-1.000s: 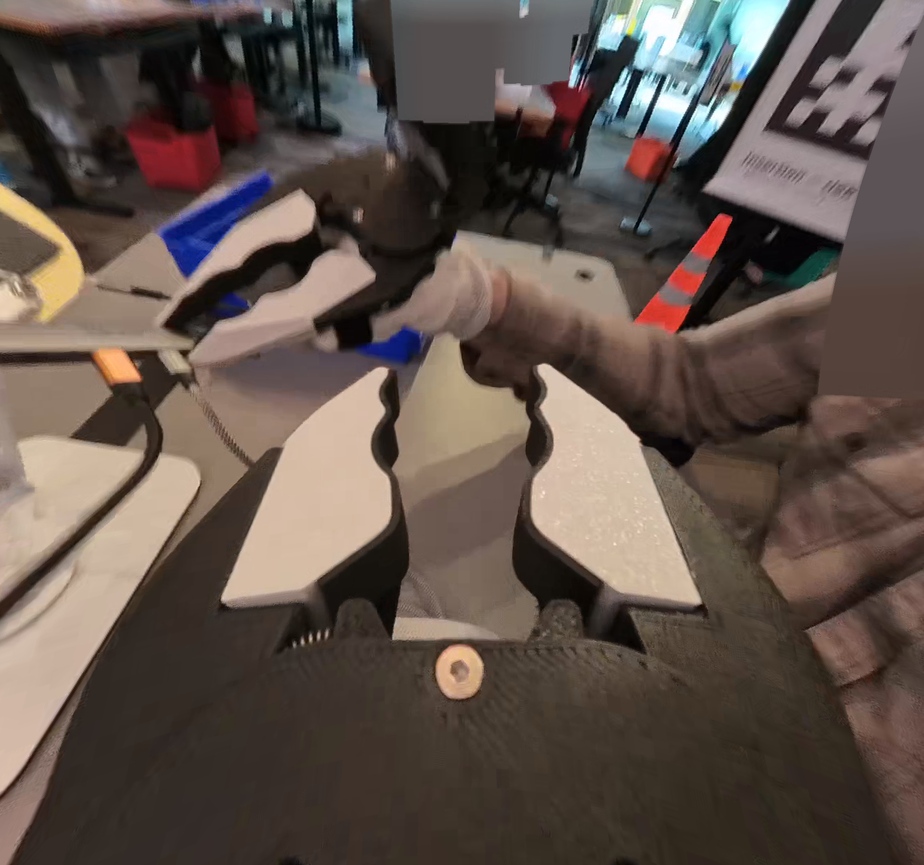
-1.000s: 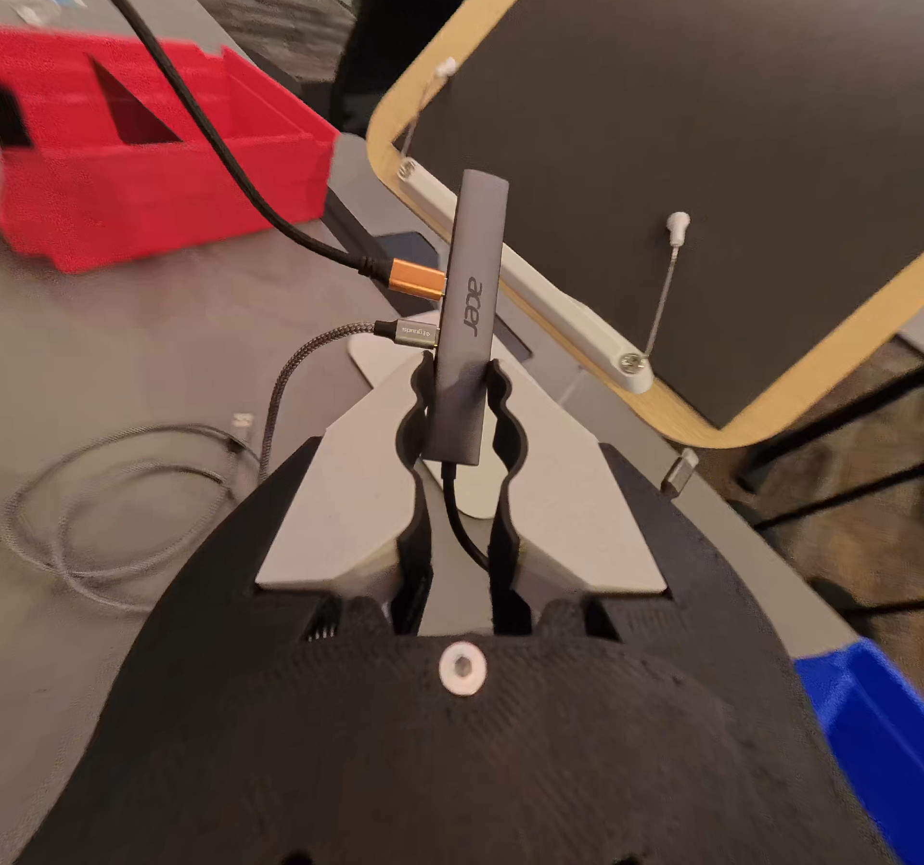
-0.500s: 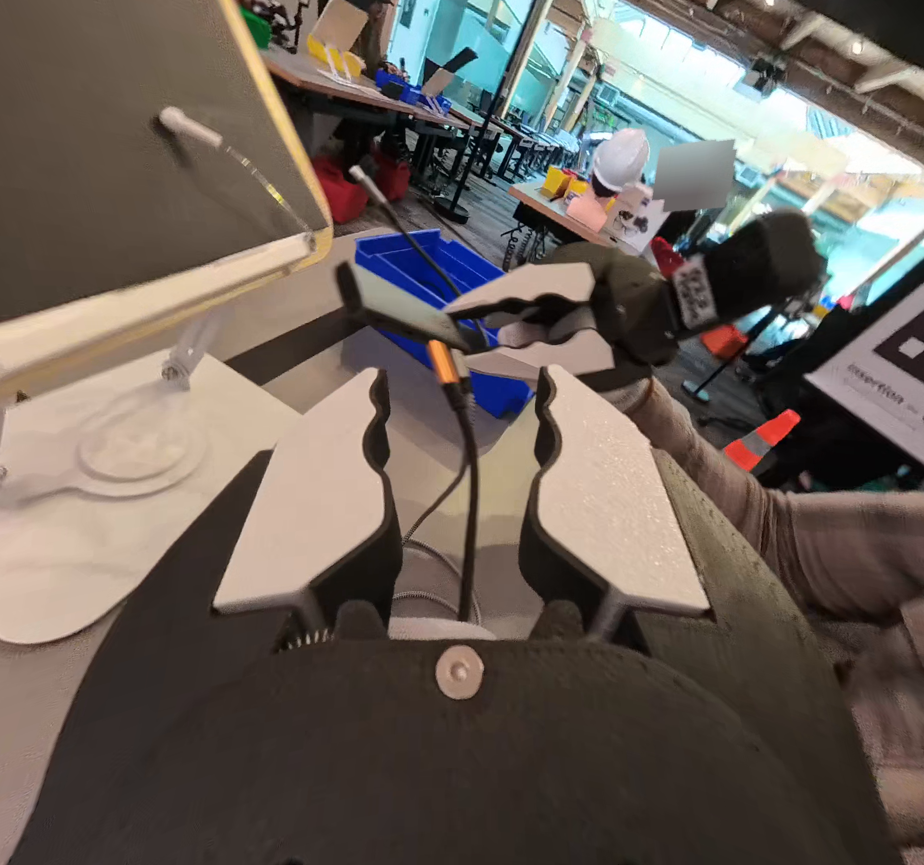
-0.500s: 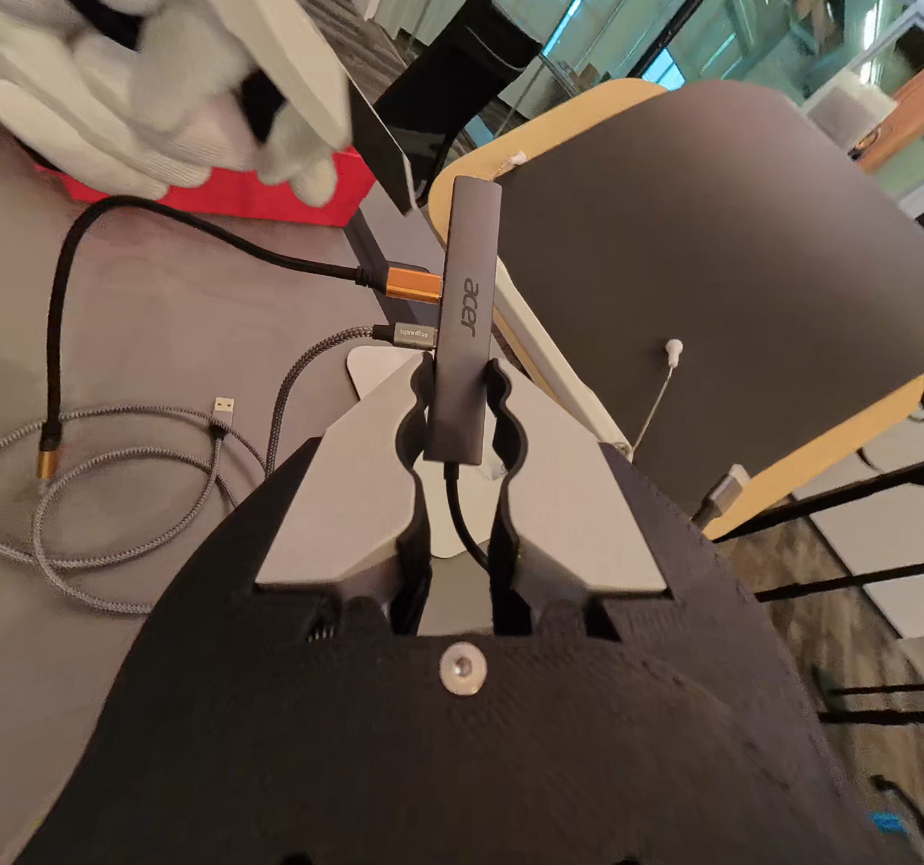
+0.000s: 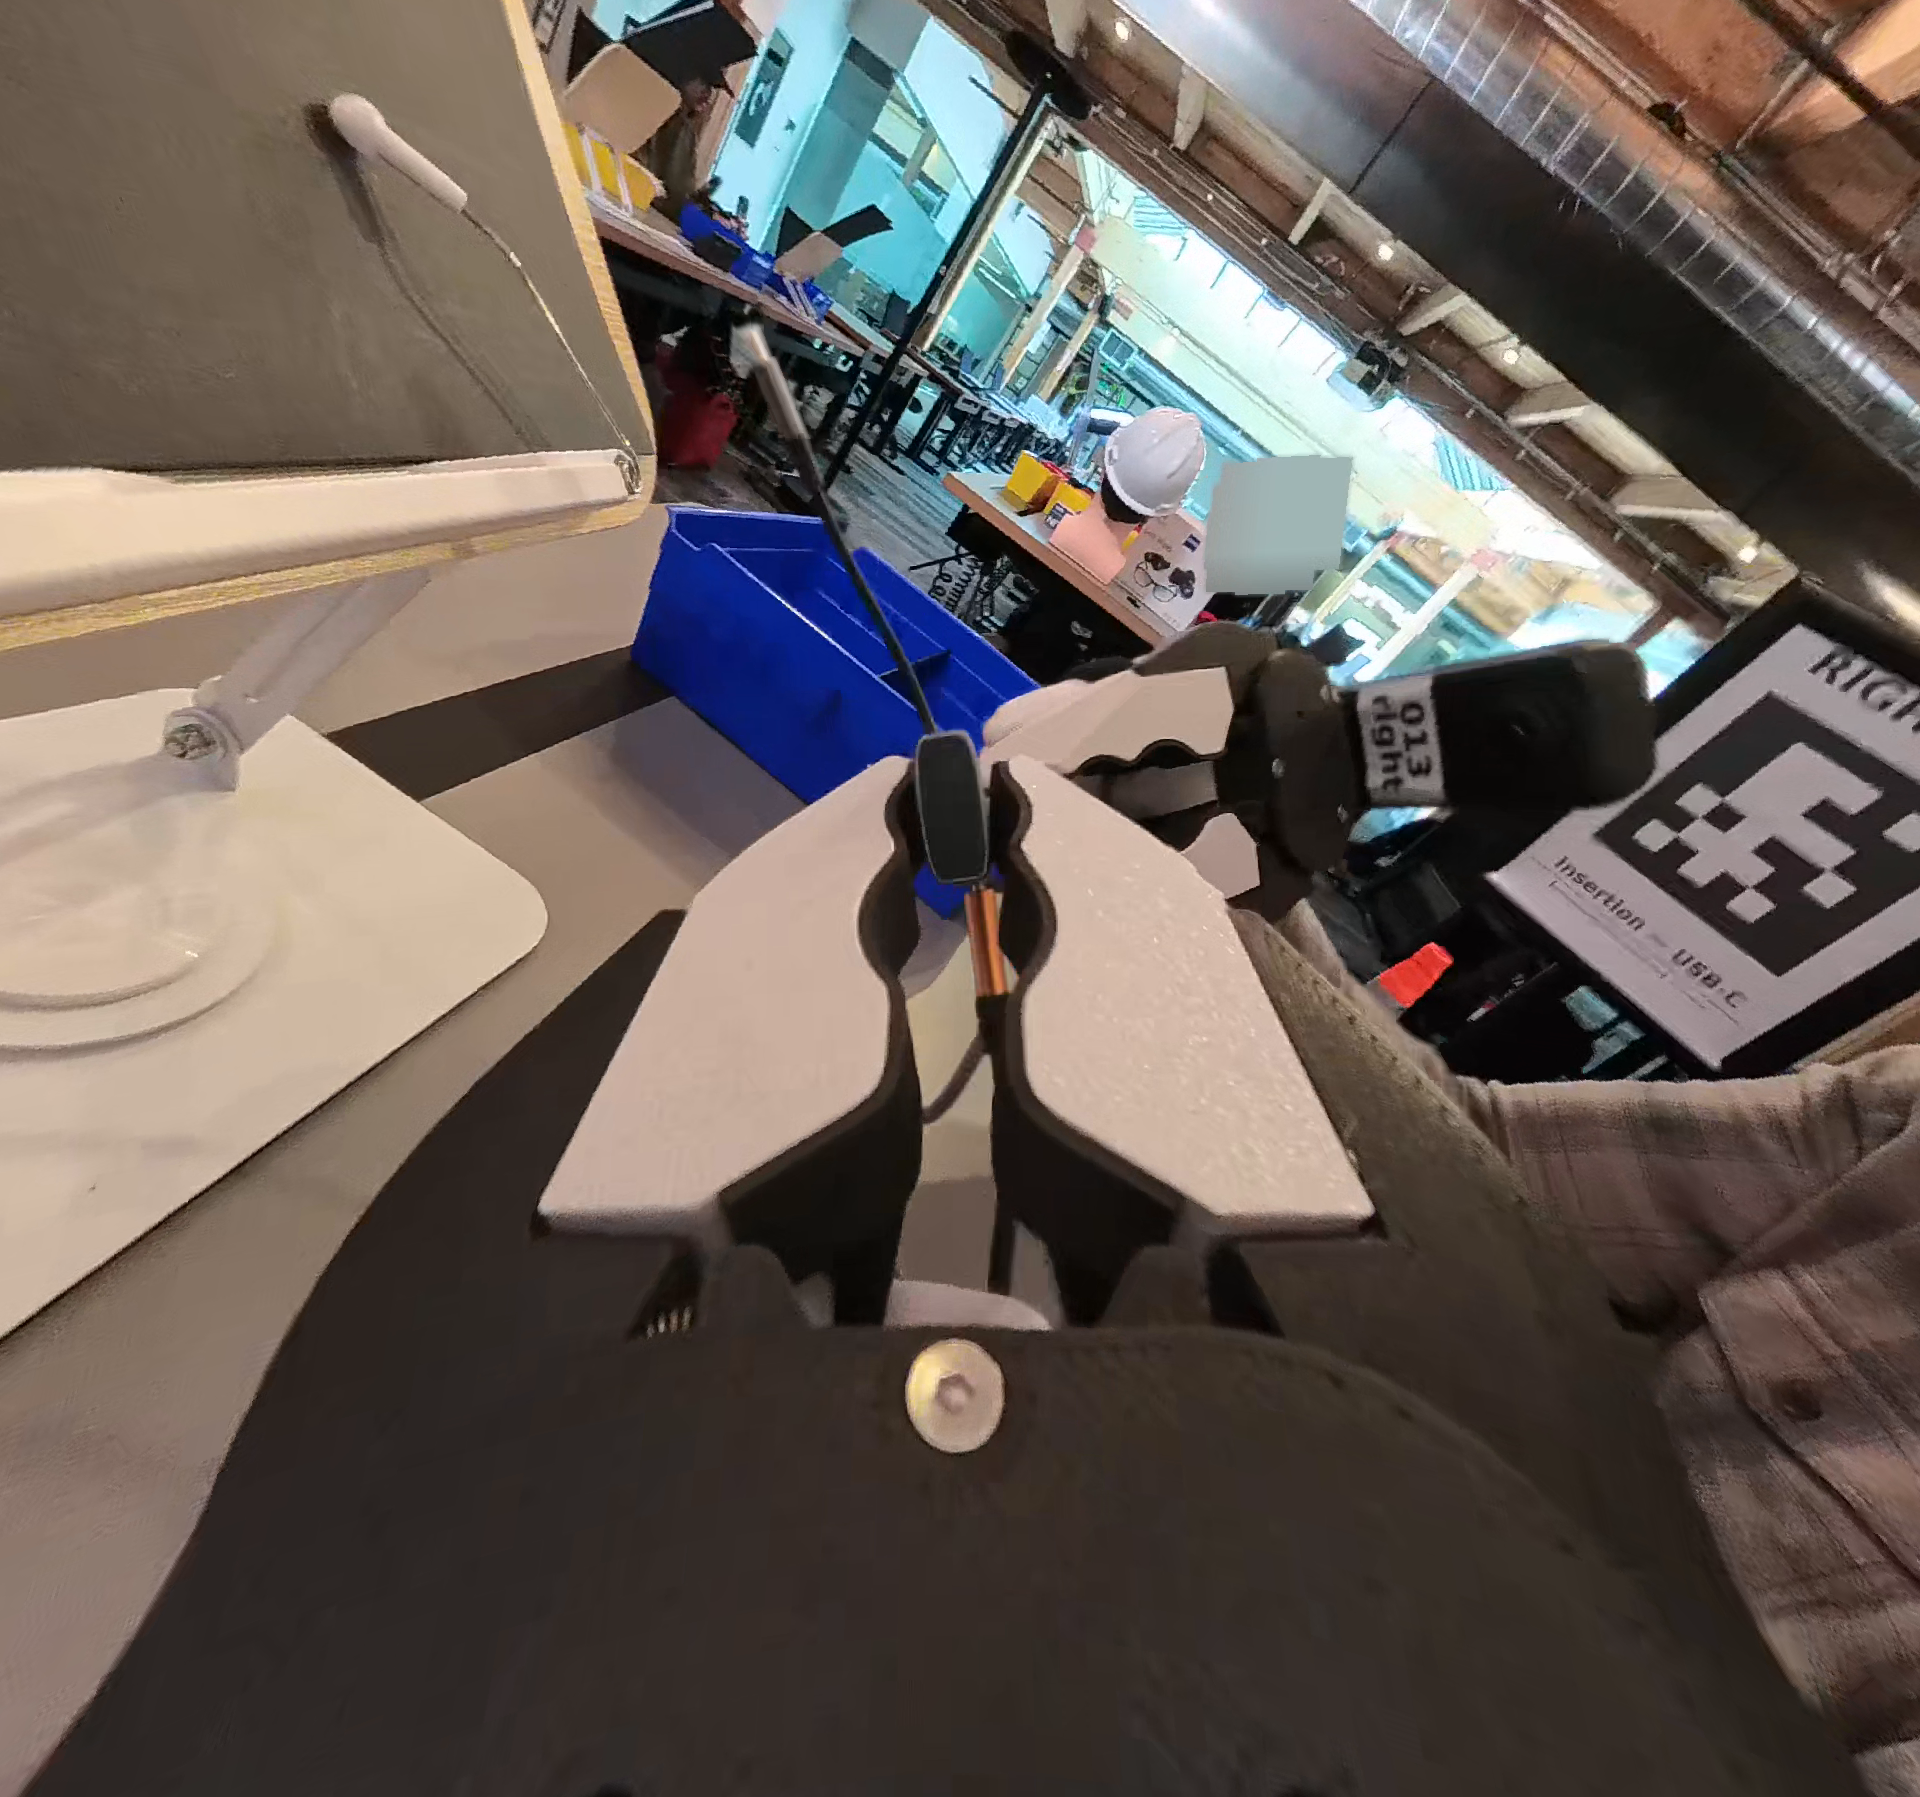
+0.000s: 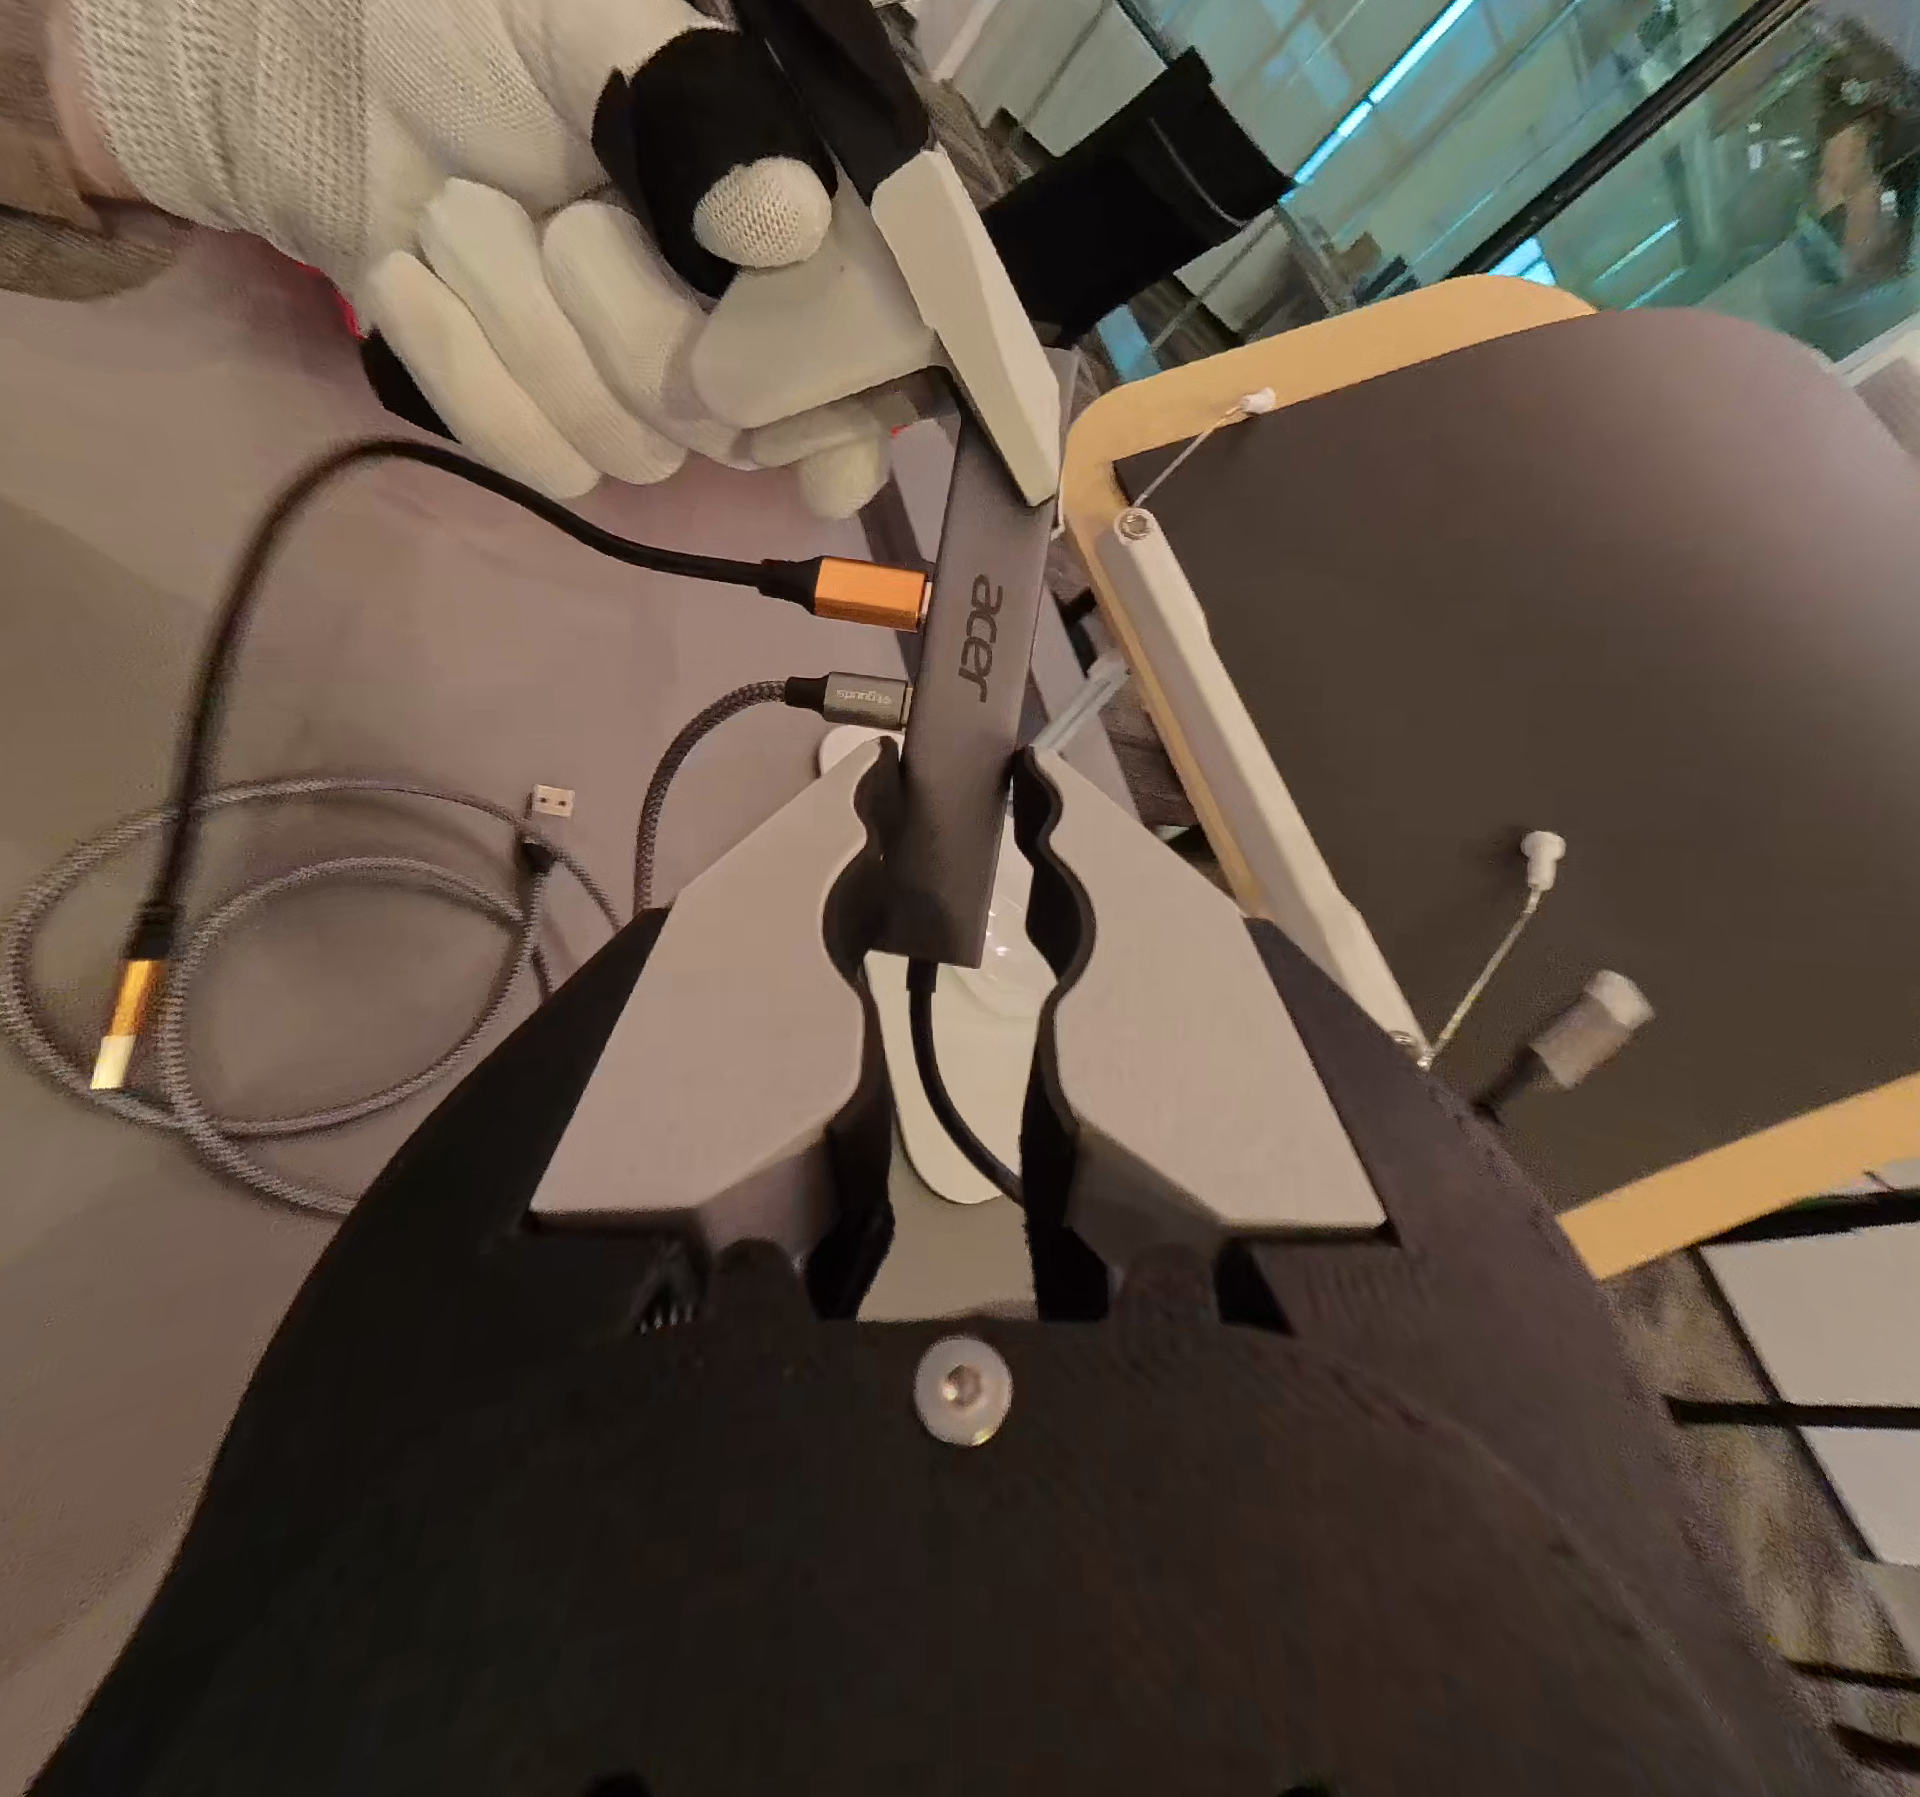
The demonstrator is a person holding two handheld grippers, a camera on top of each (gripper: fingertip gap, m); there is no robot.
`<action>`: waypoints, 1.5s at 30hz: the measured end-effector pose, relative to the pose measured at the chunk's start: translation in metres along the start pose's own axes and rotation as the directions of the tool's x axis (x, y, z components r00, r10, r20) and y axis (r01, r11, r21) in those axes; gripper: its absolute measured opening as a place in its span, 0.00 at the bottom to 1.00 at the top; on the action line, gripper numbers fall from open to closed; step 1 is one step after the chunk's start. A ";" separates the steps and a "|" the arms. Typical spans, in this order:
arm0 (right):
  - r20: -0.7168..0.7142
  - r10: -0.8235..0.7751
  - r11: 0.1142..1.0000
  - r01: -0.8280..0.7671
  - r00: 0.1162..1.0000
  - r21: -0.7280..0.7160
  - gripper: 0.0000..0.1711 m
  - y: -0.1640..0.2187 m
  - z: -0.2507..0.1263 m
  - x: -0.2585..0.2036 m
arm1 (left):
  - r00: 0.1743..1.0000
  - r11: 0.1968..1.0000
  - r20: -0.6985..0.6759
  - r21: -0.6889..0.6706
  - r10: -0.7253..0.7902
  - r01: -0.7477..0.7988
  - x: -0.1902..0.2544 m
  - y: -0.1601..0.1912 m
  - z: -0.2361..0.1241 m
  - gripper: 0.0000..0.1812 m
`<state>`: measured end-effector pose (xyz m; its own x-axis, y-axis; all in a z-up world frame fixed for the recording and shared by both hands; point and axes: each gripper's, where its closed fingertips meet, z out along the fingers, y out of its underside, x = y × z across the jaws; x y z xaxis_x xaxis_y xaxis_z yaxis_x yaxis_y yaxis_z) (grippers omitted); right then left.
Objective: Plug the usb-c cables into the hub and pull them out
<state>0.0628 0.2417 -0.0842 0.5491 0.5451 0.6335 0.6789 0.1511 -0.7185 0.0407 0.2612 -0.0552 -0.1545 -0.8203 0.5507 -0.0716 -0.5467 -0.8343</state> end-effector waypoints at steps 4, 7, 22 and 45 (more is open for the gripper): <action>0.179 0.172 0.985 -0.172 0.969 -0.016 0.20 0.003 -0.006 -0.015 | 0.994 0.992 -0.021 -0.051 0.110 -0.111 0.013 0.004 -0.001 0.06; 0.281 0.281 0.959 -0.277 0.918 -0.052 0.29 -0.001 -0.015 -0.023 | 0.967 0.955 -0.023 -0.148 0.254 -0.255 0.026 0.014 -0.001 0.06; 0.536 0.353 0.930 -0.353 0.767 -0.107 0.01 -0.028 0.001 -0.083 | 0.824 0.749 -0.167 -0.351 0.541 -0.562 0.068 0.054 0.010 0.06; 0.254 0.577 0.806 -0.591 0.776 -0.027 0.01 -0.021 -0.049 -0.016 | 0.772 0.804 0.234 -0.093 0.591 -0.587 0.044 -0.044 -0.052 0.17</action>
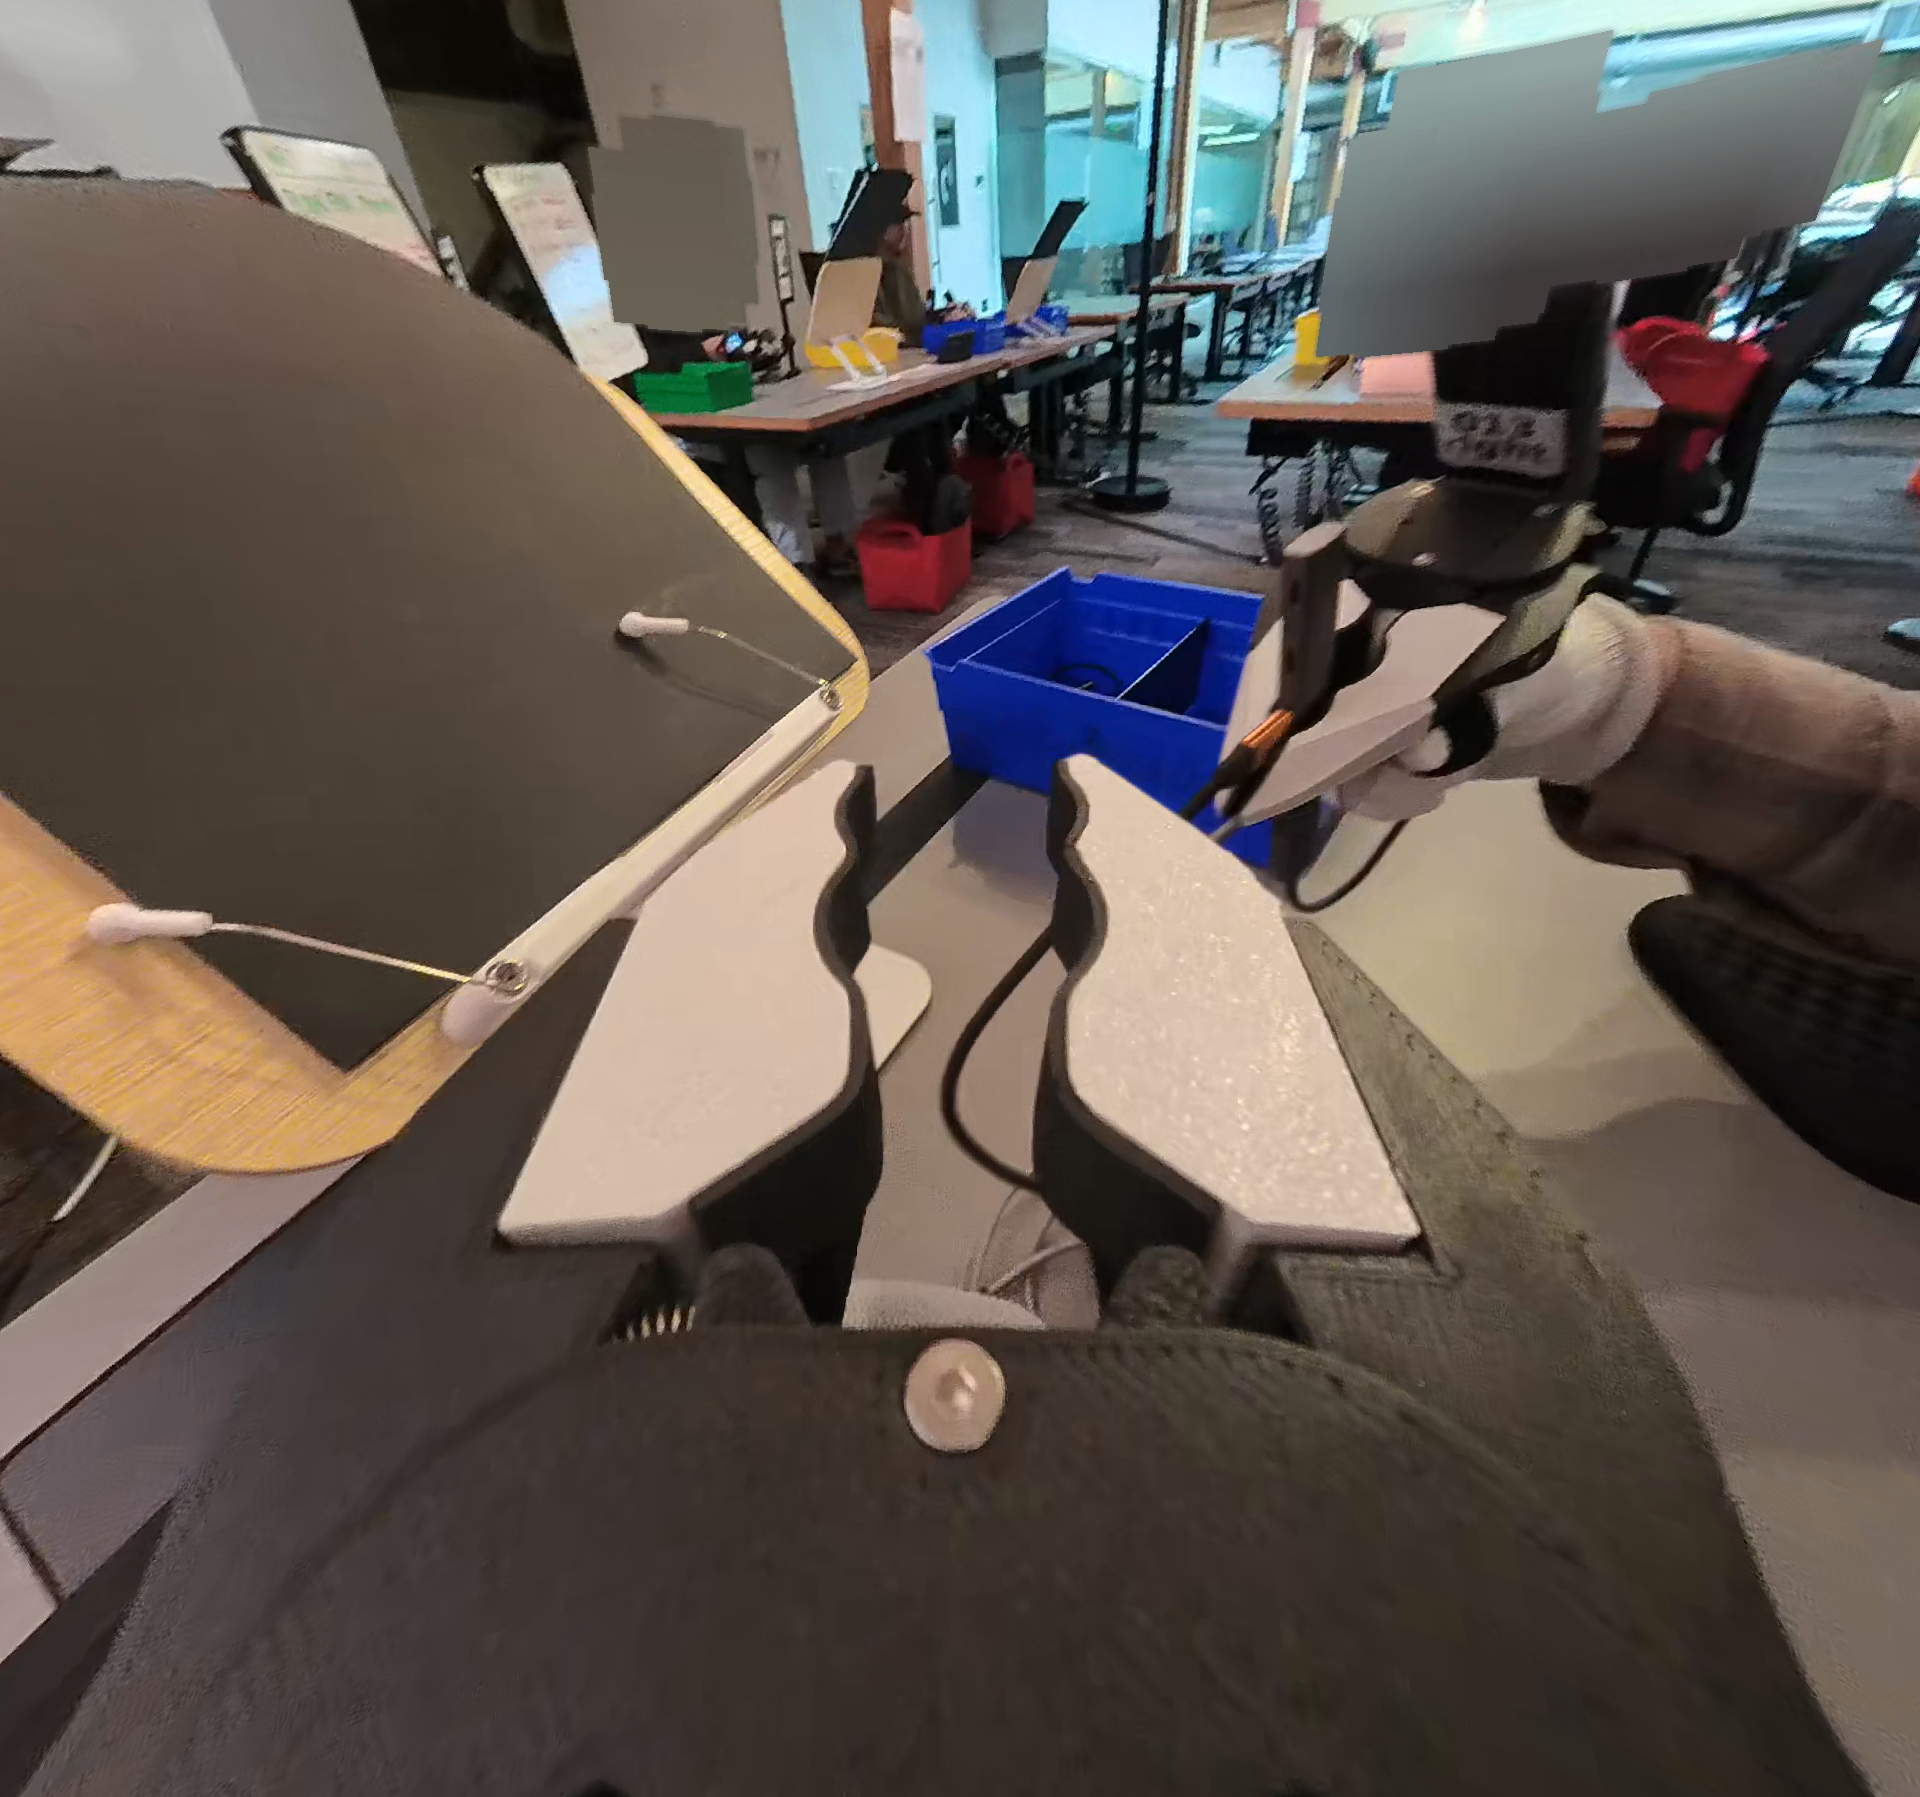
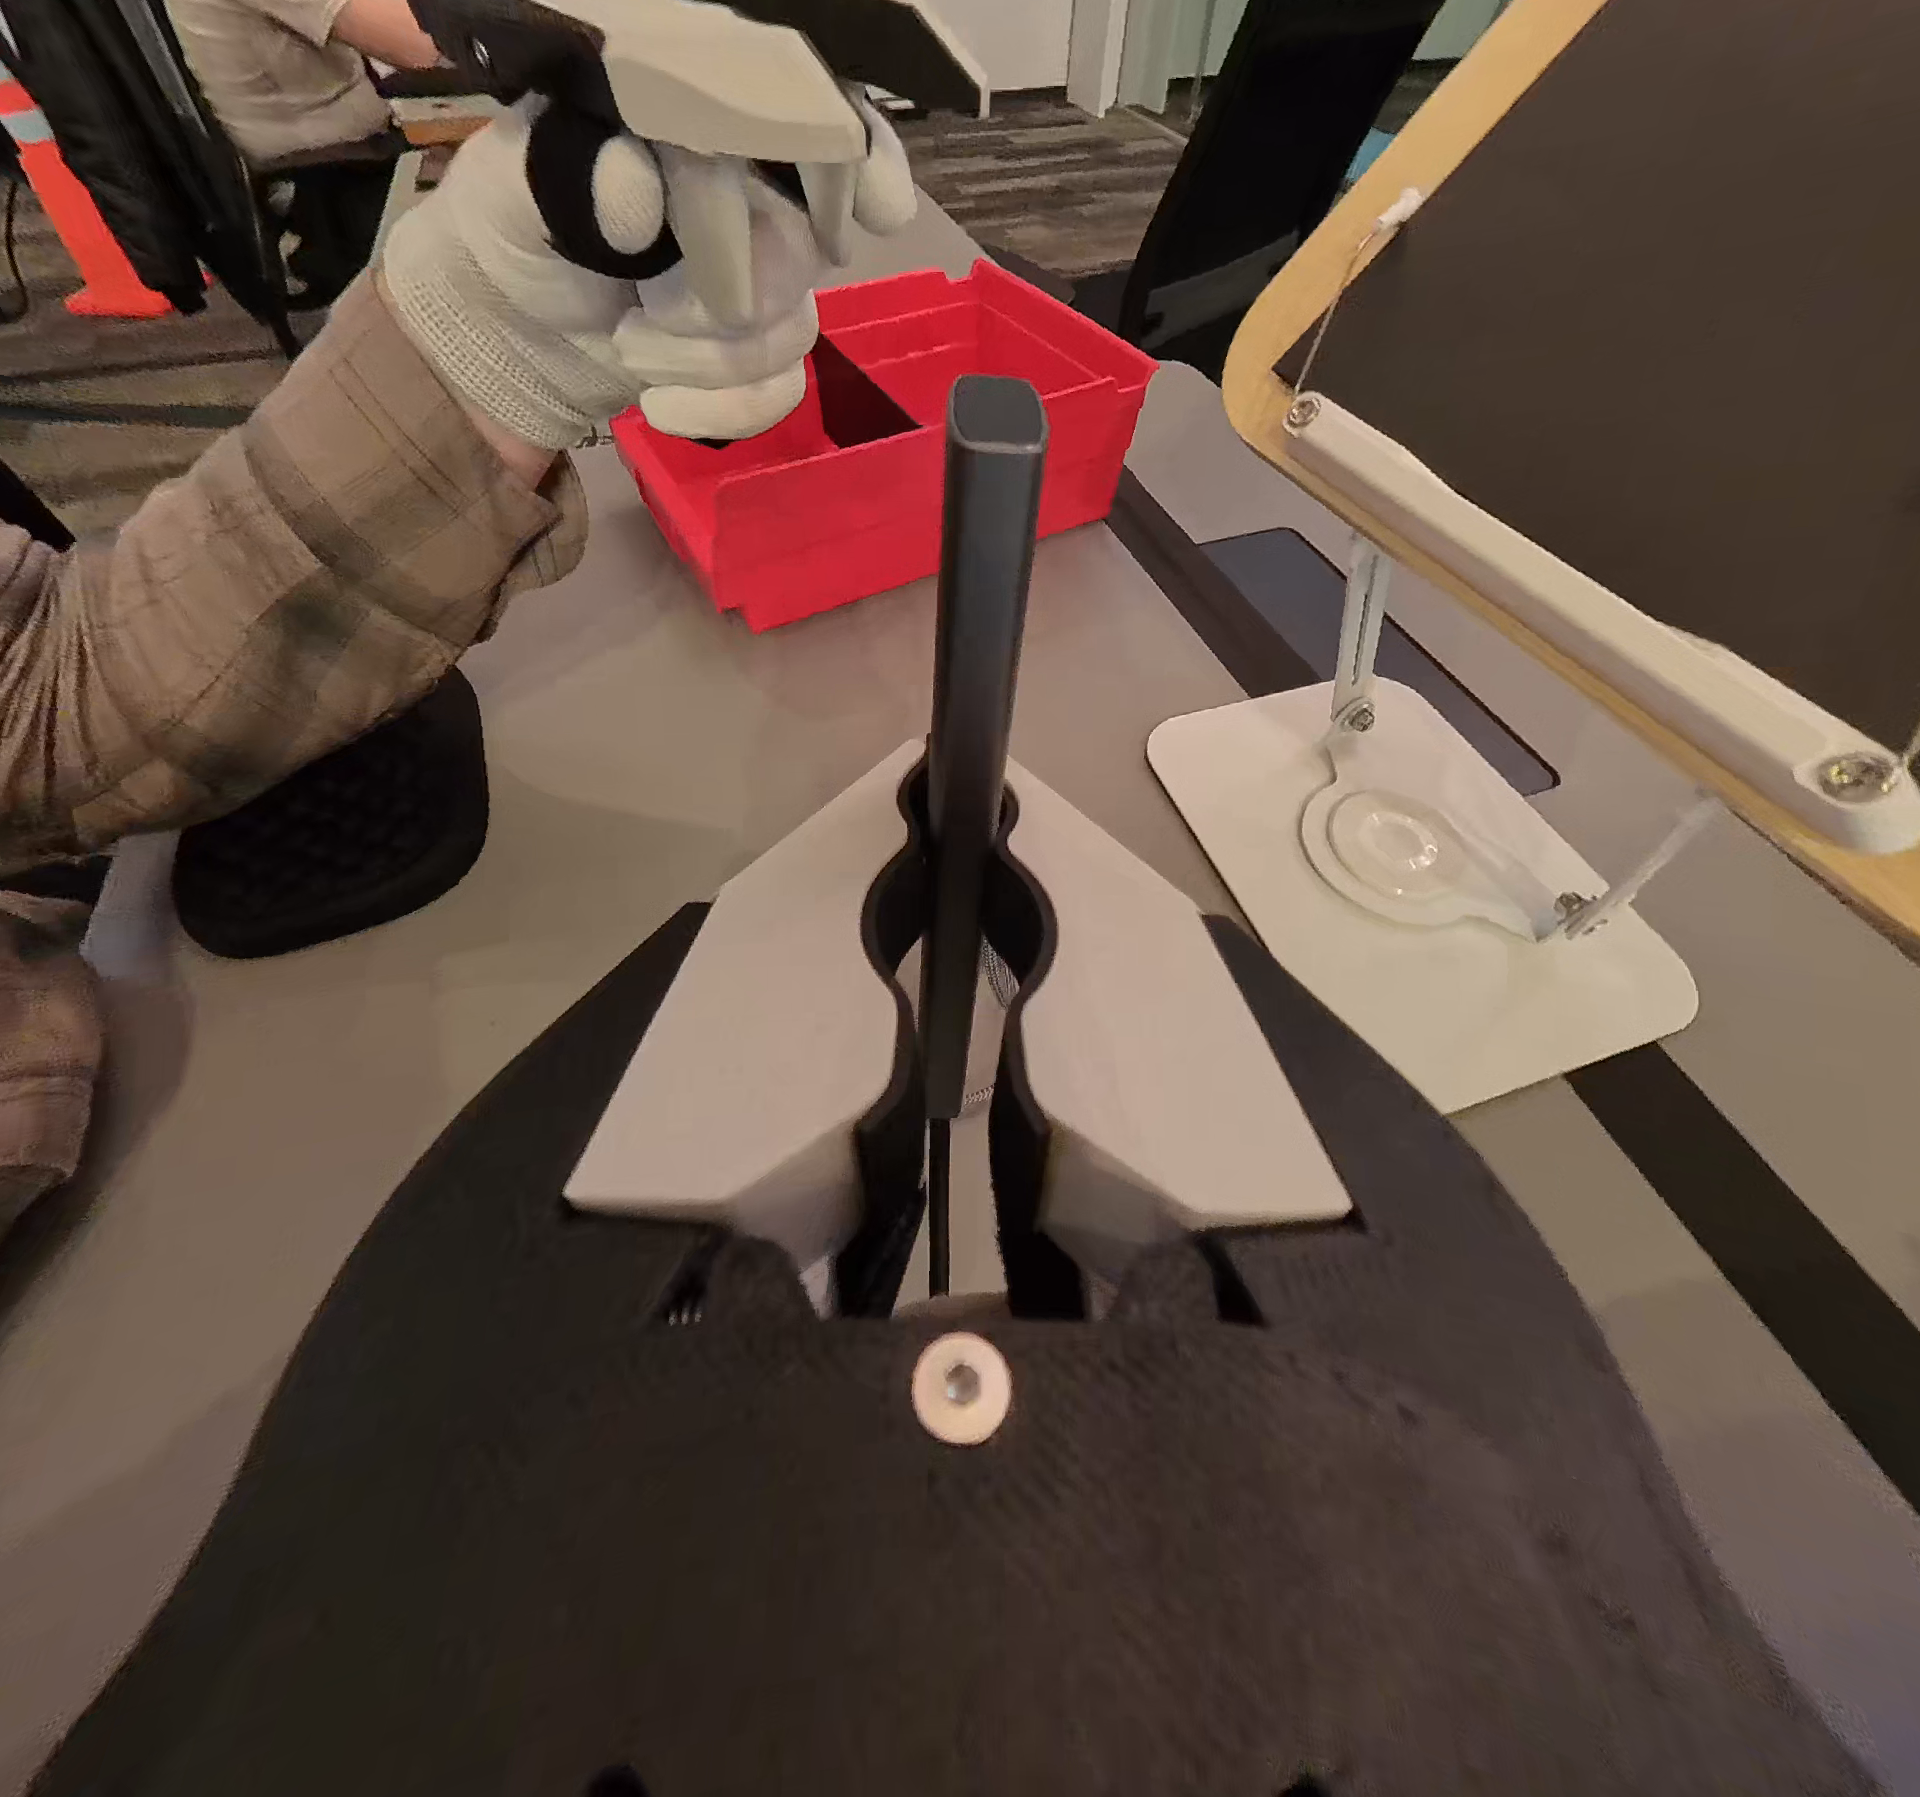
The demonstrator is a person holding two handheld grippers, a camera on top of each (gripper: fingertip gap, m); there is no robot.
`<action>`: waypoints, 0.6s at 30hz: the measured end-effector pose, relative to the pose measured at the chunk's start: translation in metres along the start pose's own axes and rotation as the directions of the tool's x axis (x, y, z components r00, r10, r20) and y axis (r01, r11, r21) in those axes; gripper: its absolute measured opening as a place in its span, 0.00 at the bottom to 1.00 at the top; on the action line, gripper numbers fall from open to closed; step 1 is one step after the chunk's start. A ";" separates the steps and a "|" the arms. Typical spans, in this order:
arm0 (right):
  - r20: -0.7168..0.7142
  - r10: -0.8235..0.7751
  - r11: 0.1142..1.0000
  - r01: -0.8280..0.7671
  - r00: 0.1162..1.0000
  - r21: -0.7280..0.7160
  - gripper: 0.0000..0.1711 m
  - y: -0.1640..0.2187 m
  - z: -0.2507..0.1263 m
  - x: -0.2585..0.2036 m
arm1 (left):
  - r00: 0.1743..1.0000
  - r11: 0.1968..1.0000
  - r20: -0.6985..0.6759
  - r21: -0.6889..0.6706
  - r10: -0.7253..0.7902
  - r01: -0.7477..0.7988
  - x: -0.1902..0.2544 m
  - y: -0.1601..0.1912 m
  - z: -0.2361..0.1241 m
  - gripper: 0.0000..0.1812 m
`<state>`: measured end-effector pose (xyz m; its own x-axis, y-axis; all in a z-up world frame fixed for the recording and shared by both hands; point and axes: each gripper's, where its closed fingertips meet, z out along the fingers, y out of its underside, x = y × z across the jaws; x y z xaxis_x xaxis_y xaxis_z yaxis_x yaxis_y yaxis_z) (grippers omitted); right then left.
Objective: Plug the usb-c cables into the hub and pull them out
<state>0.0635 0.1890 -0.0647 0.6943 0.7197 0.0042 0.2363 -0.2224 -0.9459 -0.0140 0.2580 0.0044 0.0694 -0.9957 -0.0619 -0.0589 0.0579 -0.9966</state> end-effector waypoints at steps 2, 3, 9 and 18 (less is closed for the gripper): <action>-0.016 0.013 1.000 -0.013 1.000 0.014 0.01 0.000 -0.008 0.001 | 1.000 1.000 0.008 -0.021 0.004 -0.004 -0.003 0.006 0.002 0.17; -0.022 0.024 0.999 -0.023 0.999 0.026 0.01 -0.001 -0.013 0.001 | 1.000 1.000 0.011 -0.030 0.007 -0.007 -0.004 0.009 0.003 0.17; -0.113 0.034 0.993 -0.021 0.993 0.112 0.01 -0.028 -0.051 0.011 | 0.999 0.997 0.047 -0.077 0.027 -0.023 -0.012 0.024 0.011 0.16; -0.267 -0.009 0.982 0.058 0.964 0.178 0.01 -0.082 -0.125 0.033 | 0.998 0.995 0.060 -0.095 0.025 -0.020 -0.016 0.034 0.018 0.16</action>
<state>0.1524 0.1484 0.0535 0.8484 0.5201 0.0988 0.1517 -0.0600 -0.9866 0.0011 0.2771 -0.0290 0.1279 -0.9877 -0.0904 -0.1549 0.0702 -0.9854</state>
